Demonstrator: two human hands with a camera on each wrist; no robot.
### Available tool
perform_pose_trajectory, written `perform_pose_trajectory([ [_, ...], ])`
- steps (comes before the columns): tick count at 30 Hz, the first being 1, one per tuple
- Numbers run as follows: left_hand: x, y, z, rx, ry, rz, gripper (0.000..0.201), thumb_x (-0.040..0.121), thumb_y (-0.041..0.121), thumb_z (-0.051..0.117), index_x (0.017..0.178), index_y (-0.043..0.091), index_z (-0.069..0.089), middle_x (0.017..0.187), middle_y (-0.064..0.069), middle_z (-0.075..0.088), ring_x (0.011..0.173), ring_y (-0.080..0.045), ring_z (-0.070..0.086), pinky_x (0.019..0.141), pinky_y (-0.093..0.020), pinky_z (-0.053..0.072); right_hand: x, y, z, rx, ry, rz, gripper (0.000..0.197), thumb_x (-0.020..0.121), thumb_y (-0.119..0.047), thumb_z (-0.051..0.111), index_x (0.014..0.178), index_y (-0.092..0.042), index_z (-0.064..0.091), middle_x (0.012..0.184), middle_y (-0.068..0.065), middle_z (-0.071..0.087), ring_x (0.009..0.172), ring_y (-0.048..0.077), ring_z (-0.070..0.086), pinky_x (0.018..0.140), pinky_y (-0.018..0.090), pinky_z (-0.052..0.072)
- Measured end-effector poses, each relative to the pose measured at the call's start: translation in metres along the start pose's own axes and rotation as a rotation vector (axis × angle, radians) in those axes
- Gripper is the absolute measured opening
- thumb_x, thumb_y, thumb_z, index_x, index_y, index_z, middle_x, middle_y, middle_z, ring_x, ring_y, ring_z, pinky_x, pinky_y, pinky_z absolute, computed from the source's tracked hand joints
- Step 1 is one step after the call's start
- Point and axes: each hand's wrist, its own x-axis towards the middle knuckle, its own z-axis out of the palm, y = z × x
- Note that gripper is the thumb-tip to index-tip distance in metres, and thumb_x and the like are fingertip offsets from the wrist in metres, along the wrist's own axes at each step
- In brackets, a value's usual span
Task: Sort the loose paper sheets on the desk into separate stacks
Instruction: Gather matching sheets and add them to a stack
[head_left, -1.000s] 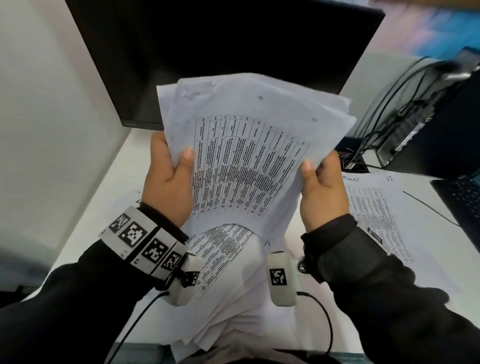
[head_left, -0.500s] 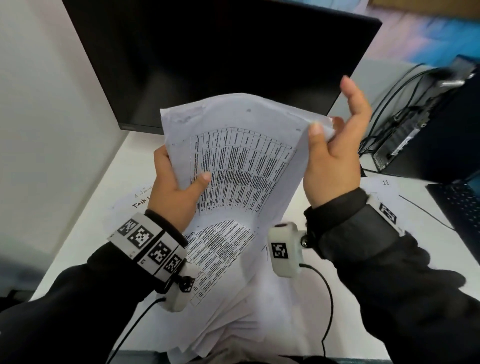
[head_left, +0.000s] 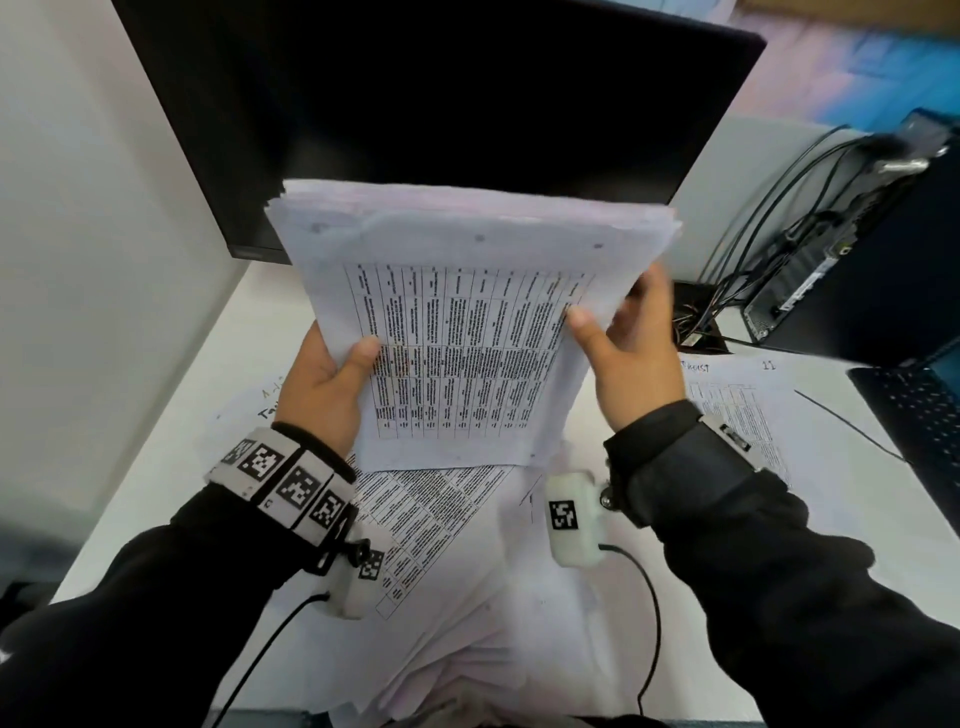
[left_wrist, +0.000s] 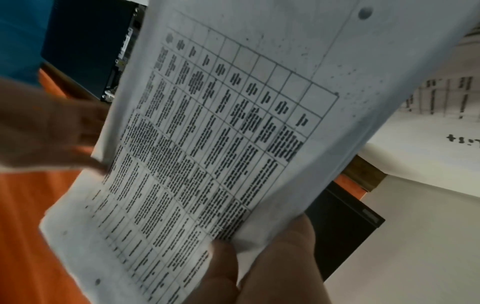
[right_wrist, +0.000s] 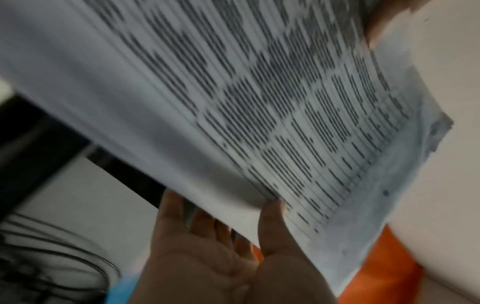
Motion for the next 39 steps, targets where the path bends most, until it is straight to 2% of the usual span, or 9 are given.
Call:
perform_pose_trajectory([
  [4,-0.005,0.01,0.003,-0.024,0.031,0.019,0.029,0.091,0.026,0.05,0.114,0.043,0.05,0.11,0.018,0.064,0.107,-0.004,0.059,0.099,-0.039,0.045,-0.017,0.018,0.006,-0.08,0.002,0.164,0.037,0.096,-0.01,0.046,0.133,-0.012,0.042,0.12,-0.008,0.056,0.116,0.008,0.051,0.109,0.038,0.038],
  [7,-0.015,0.022,0.009,-0.015,0.061,0.072,0.024,0.093,0.028,0.046,0.102,0.051,0.046,0.098,0.028,0.063,0.095,0.01,0.059,0.088,-0.024,0.048,-0.021,0.01,0.008,-0.042,0.078,0.14,0.028,0.098,-0.012,0.042,0.124,-0.021,0.046,0.113,-0.012,0.058,0.111,0.007,0.054,0.105,0.035,0.042],
  [10,-0.03,0.028,0.017,-0.028,0.089,0.123,0.027,0.098,0.018,0.041,0.099,0.045,0.04,0.096,0.026,0.056,0.083,0.024,0.053,0.069,0.001,0.041,-0.03,0.005,0.011,0.007,0.092,0.065,0.026,0.098,-0.012,0.041,0.12,-0.025,0.044,0.102,-0.025,0.056,0.098,-0.014,0.053,0.095,0.015,0.043],
  [15,-0.042,0.001,0.017,0.056,0.092,0.063,0.019,0.096,0.02,0.045,0.109,0.027,0.035,0.095,0.011,0.053,0.077,0.009,0.053,0.062,-0.009,0.042,-0.053,0.033,0.015,-0.009,-0.002,0.153,0.024,0.097,-0.011,0.044,0.118,-0.023,0.04,0.1,-0.026,0.053,0.083,-0.03,0.049,0.072,-0.007,0.038],
  [20,-0.042,-0.019,0.013,0.176,0.009,-0.139,0.044,0.093,0.028,0.051,0.132,0.02,0.033,0.102,0.009,0.054,0.085,-0.005,0.053,0.076,-0.021,0.042,-0.061,0.062,0.007,-0.132,-0.144,0.29,0.029,0.099,-0.014,0.04,0.125,-0.025,0.045,0.106,-0.021,0.055,0.09,-0.018,0.049,0.071,-0.007,0.035],
  [26,-0.042,-0.028,0.015,0.211,0.021,-0.329,0.033,0.092,0.034,0.051,0.122,0.022,0.053,0.106,0.01,0.056,0.102,-0.016,0.051,0.091,-0.036,0.038,-0.06,0.069,-0.008,-0.172,-0.175,0.297,0.031,0.099,-0.011,0.036,0.127,-0.019,0.048,0.109,-0.012,0.056,0.09,-0.017,0.049,0.069,-0.009,0.034],
  [33,-0.045,-0.016,0.041,0.04,-0.068,-0.243,0.02,0.092,0.022,0.053,0.109,0.029,0.059,0.096,0.012,0.068,0.087,-0.002,0.062,0.067,-0.017,0.044,-0.055,0.065,-0.039,-0.012,-0.068,0.295,0.033,0.096,-0.008,0.044,0.11,-0.038,0.042,0.104,-0.03,0.053,0.086,-0.029,0.051,0.074,-0.007,0.038],
  [37,-0.053,-0.013,0.067,-0.01,-0.136,-0.261,0.024,0.093,0.022,0.051,0.115,0.028,0.058,0.092,0.015,0.069,0.083,0.001,0.063,0.062,-0.016,0.047,-0.052,0.063,-0.065,-0.047,-0.039,0.296,0.038,0.096,-0.01,0.047,0.127,-0.029,0.038,0.107,-0.03,0.051,0.089,-0.03,0.047,0.082,-0.006,0.037],
  [39,-0.057,-0.014,0.079,0.033,-0.151,-0.233,0.028,0.094,0.025,0.049,0.121,0.028,0.053,0.098,0.018,0.064,0.087,0.003,0.058,0.065,-0.014,0.04,-0.049,0.066,-0.08,-0.09,-0.006,0.321,0.037,0.095,-0.011,0.048,0.13,-0.02,0.043,0.11,-0.024,0.056,0.101,-0.014,0.052,0.093,0.008,0.04],
])
